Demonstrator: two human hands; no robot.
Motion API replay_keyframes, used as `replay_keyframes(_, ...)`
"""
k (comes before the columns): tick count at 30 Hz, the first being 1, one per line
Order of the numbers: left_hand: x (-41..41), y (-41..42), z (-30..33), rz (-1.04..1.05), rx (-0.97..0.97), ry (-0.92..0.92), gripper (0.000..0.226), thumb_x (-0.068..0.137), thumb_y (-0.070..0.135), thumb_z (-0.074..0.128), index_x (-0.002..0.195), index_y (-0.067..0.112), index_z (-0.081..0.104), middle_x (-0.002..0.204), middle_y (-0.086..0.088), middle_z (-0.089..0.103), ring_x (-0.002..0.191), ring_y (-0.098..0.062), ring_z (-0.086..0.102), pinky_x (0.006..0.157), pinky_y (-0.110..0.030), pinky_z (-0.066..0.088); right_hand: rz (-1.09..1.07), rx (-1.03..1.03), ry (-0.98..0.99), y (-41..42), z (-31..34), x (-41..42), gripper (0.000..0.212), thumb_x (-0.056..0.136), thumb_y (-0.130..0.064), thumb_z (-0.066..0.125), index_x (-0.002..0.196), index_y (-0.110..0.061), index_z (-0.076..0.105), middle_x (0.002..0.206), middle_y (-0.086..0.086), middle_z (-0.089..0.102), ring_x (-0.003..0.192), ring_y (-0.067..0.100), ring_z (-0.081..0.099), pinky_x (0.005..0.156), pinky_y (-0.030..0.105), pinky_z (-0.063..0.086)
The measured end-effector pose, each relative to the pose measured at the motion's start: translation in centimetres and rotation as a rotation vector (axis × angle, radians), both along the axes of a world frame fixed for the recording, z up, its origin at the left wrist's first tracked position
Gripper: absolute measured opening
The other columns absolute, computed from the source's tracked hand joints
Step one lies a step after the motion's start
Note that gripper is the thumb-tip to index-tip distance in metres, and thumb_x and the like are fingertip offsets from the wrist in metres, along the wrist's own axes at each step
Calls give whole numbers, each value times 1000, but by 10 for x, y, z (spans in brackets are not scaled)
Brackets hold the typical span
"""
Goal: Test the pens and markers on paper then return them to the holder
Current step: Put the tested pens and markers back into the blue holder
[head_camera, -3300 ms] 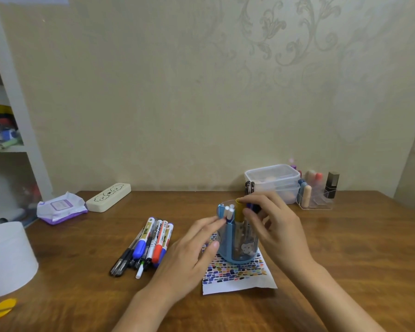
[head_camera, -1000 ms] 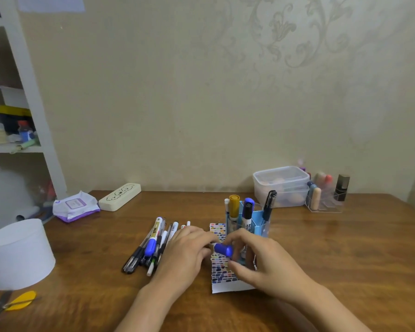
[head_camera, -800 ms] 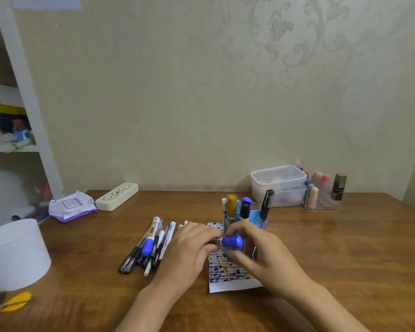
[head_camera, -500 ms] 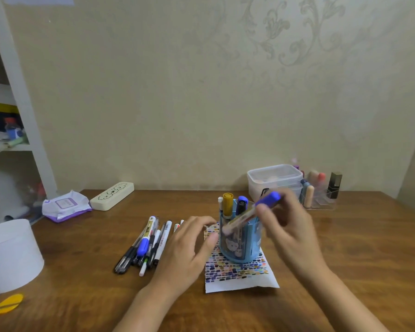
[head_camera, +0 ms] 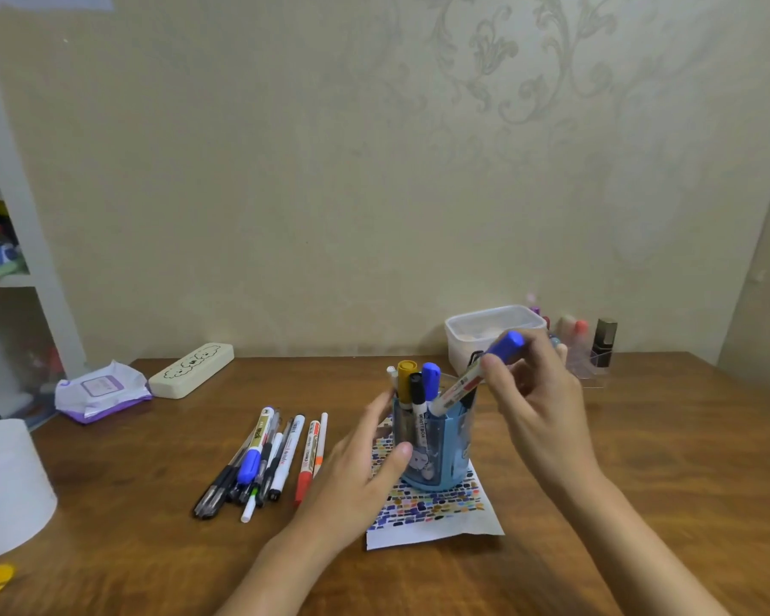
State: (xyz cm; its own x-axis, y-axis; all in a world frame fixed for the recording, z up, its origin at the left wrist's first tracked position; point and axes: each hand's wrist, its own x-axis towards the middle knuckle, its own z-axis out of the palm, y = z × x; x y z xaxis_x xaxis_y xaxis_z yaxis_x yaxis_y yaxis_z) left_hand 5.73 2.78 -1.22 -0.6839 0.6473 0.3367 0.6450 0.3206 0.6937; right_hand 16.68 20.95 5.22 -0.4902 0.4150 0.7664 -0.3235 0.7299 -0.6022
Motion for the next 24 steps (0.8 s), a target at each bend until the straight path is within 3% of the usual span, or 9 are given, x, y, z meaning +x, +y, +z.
replay_keyframes(3,0,0,0,1,37,-9,58,97,57,45,144,64,10,154,27,32,139,-2,37,112,-44,40,-24,39,-48,-4,2,-6,13,94,-33,59,92,-21,54,62,-3,58,57,10,52,53,20,37)
replay_keyframes(6,0,-1,-1,5,54,12,53,98,57,43,141,65,13,152,30,32,137,0,38,111,-41,40,-80,91,-103,-4,6,-14,13,97,-38,57,94,-26,52,63,-5,62,59,8,59,63,13,45)
replay_keyframes(9,-1,0,-3,12,57,21,51,98,57,43,138,67,14,152,29,32,137,-3,39,110,-43,42,-83,141,-172,-5,6,-22,23,98,-52,48,100,-29,52,73,-7,67,64,10,64,62,40,55)
replay_keyframes(10,-2,1,-3,12,61,19,50,98,57,43,138,66,15,151,29,33,136,-3,41,109,-44,43,-87,154,-177,-6,6,-23,26,97,-53,47,101,-28,53,74,-8,67,65,10,64,60,43,55)
replay_keyframes(15,-4,6,-1,7,148,14,41,97,56,46,133,61,29,137,31,46,125,1,48,101,-42,49,-117,267,-232,-6,10,-27,30,95,-54,48,98,-25,53,68,-9,62,60,5,60,53,28,47)
replay_keyframes(20,-4,14,2,26,156,-3,34,92,65,42,125,60,34,124,25,46,116,-3,53,89,-39,56,-71,317,-326,-7,1,-34,27,97,-53,53,88,-29,46,64,-5,60,59,11,57,52,31,40)
replay_keyframes(24,-5,15,1,28,127,34,33,93,64,40,125,57,34,123,25,42,112,-1,53,87,-36,57,26,235,-273,0,-7,-27,19,96,-55,54,98,-36,52,75,-12,61,68,9,60,56,29,48)
